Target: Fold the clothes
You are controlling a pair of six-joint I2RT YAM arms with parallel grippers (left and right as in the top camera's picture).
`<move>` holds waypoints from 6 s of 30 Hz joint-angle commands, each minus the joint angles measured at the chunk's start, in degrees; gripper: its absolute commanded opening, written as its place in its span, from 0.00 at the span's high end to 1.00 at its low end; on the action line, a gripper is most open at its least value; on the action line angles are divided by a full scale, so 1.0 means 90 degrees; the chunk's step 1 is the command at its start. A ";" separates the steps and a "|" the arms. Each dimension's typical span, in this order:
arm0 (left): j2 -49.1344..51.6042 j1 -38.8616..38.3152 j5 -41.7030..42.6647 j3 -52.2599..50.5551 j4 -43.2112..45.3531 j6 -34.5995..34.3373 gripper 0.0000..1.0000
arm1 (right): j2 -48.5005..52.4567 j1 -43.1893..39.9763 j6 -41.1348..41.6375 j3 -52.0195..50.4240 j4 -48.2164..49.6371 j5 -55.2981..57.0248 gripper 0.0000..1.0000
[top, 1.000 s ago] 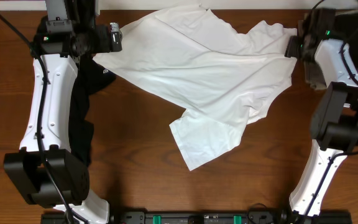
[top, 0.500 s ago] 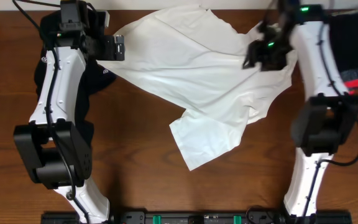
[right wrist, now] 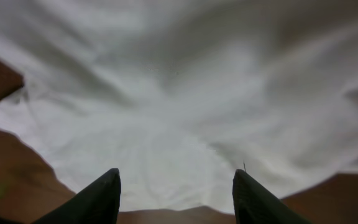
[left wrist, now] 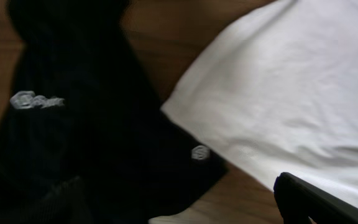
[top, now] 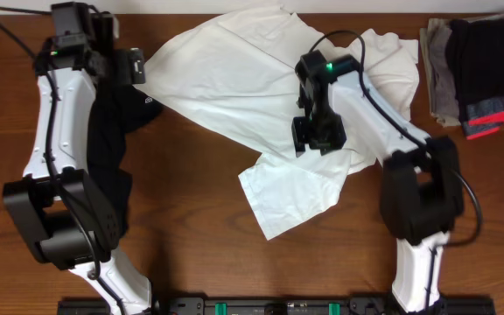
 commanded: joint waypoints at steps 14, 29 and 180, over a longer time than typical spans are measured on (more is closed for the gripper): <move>0.0131 0.0049 -0.0019 0.0007 0.0296 0.0364 0.02 | -0.2844 0.1144 0.1508 -0.4177 0.2047 0.1003 0.39; 0.0131 0.0017 -0.0019 0.0007 0.0243 0.0364 0.02 | -0.2822 0.0755 0.1904 -0.4993 0.3043 0.1647 0.48; -0.1559 -0.0631 0.0262 -0.3220 0.0323 -0.1168 0.94 | -0.5355 0.0202 0.0607 -0.6254 0.2652 0.0197 0.30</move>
